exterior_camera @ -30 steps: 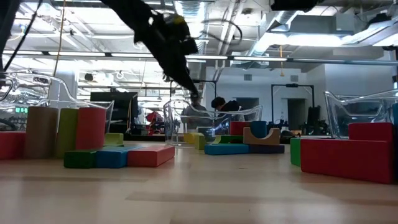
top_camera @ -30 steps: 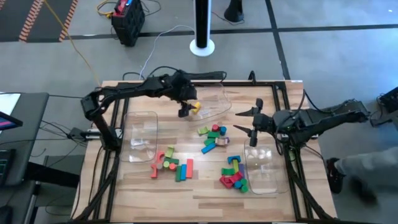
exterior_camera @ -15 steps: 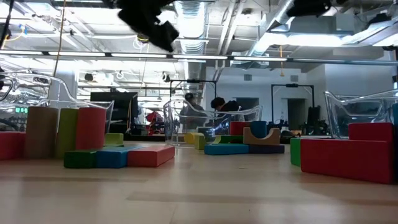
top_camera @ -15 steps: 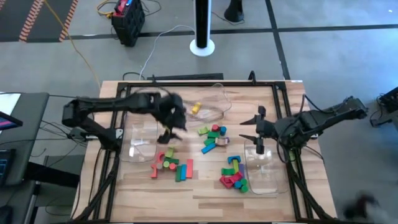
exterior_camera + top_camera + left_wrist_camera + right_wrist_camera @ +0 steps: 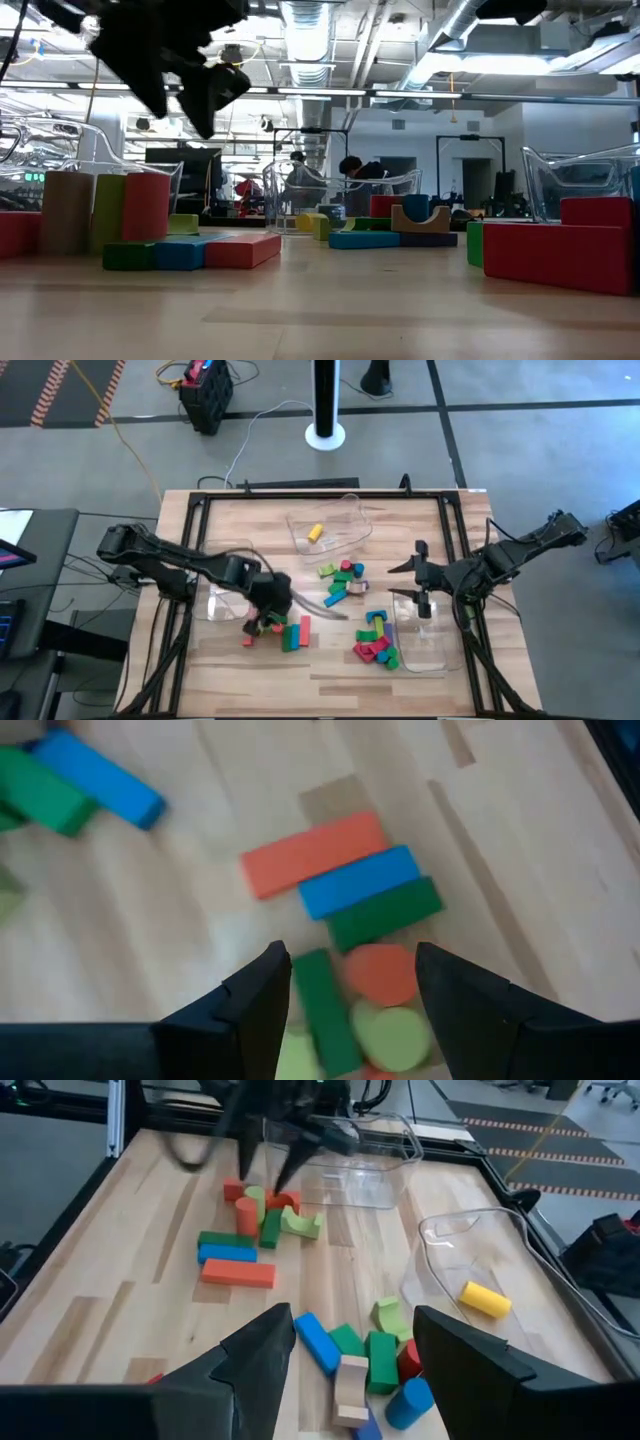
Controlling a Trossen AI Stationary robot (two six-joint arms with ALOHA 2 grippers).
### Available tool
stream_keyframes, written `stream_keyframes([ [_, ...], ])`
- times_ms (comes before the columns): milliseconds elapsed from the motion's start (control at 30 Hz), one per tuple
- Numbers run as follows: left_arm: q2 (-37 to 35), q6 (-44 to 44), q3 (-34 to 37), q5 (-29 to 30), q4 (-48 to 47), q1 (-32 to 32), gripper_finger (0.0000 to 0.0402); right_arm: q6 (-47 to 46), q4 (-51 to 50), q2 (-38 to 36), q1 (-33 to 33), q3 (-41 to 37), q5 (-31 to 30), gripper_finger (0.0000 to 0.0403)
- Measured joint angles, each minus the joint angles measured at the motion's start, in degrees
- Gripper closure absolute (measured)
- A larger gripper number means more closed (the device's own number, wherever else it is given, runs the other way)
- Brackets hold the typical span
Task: Sort blocks by size
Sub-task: Put the orange rectangular block into the right transparent bin
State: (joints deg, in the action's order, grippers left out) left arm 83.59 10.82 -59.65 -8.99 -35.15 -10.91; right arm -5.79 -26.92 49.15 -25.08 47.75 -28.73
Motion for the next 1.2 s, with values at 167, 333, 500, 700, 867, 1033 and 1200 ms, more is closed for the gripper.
stream_keyframes([
  [167, -0.02, -3.83, 0.13, 3.07, 0.45, -3.64, 0.0194, -0.9, 0.0, 1.6, -0.02, 0.0, 0.0, 0.0159],
  [333, 0.14, -4.67, 0.41, 3.34, 5.74, -5.83, 0.0194, -1.91, 0.08, 3.84, -0.03, 0.0, 0.09, 0.0159],
  [500, 4.26, -2.95, 1.02, 4.09, 9.64, -6.86, 0.0194, -3.47, 0.01, 5.82, -0.17, 0.0, 0.25, 0.0159],
  [700, 11.08, -0.14, 1.09, 8.66, 14.73, -6.24, 0.0194, -5.02, -0.15, 7.03, -2.27, 0.0, 0.44, 0.0159],
  [867, 14.19, 3.43, 1.07, 9.41, 15.86, -3.92, 0.0194, -8.16, -1.01, 7.43, -4.57, 0.0, 0.42, 0.0159],
  [1033, 15.97, 8.75, 0.87, 9.31, 17.92, -1.15, 0.0194, -9.32, -0.74, 7.9, -6.14, 0.0, 0.13, 0.0159],
  [1200, 15.97, 13.73, -0.59, 7.9, 16.09, 1.17, 0.0194, -10.3, -0.61, 9.17, -6.12, 0.0, -0.17, 0.0159],
])
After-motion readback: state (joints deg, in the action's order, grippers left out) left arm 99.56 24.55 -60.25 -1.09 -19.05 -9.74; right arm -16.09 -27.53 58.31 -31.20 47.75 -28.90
